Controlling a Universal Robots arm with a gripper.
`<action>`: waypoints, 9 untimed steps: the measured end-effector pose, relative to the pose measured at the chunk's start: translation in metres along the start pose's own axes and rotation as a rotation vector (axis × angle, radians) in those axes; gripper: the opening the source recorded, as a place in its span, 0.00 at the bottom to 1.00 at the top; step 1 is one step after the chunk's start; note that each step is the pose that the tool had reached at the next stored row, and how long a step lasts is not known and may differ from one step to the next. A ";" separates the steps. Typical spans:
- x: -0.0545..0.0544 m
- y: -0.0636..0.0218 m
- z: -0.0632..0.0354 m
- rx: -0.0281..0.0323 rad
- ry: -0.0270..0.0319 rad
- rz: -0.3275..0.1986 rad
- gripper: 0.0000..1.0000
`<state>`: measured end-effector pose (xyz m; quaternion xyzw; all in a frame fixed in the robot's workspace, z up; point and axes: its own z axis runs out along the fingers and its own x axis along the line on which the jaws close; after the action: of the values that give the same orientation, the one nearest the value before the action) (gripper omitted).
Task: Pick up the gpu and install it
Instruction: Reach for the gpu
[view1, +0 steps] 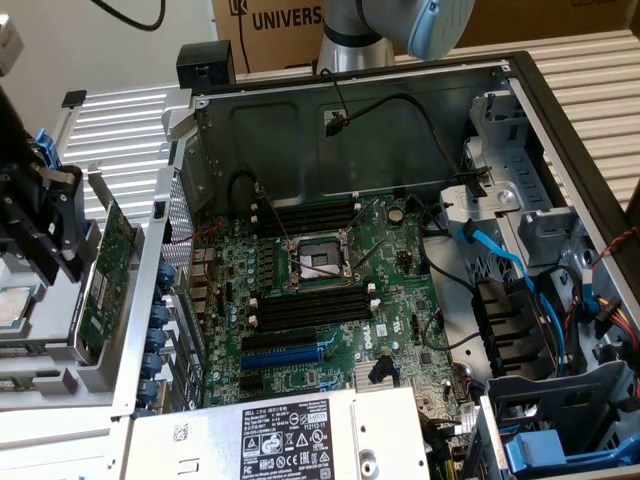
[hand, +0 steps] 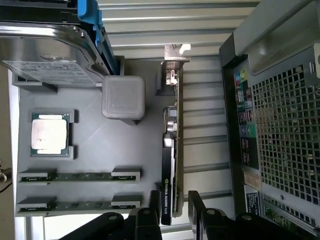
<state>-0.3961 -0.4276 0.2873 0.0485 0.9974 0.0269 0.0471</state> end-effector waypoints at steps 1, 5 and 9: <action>0.000 -0.0003 0.0012 -0.0001 -0.0020 0.002 0.36; 0.000 -0.0026 0.0080 -0.0008 -0.0125 0.011 0.36; 0.001 -0.0035 0.0126 -0.0010 -0.0208 0.018 0.36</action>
<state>-0.3960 -0.4304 0.2745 0.0577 0.9963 0.0273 0.0572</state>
